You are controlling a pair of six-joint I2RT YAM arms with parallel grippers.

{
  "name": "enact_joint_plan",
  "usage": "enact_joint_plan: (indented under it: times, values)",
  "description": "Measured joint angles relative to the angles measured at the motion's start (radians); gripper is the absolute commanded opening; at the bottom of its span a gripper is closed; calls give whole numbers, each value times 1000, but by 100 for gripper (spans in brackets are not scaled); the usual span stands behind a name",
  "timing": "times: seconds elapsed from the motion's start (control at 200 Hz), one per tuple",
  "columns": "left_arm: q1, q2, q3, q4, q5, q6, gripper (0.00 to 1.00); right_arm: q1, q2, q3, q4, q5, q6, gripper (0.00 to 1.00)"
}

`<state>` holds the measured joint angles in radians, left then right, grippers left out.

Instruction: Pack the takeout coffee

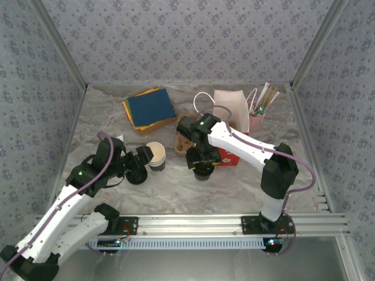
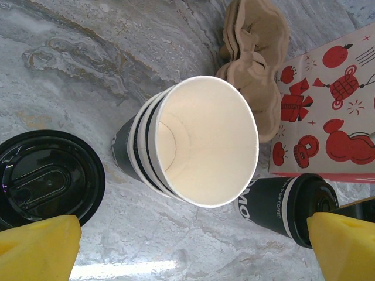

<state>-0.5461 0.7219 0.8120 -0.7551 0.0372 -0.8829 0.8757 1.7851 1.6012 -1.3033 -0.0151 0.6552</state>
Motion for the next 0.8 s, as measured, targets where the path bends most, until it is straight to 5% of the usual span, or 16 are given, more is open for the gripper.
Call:
enact_joint_plan:
  times: [0.8]
  values:
    - [0, 0, 0, 0, 0, 3, 100, 0, 1, 0, -10, 4, 0, 80]
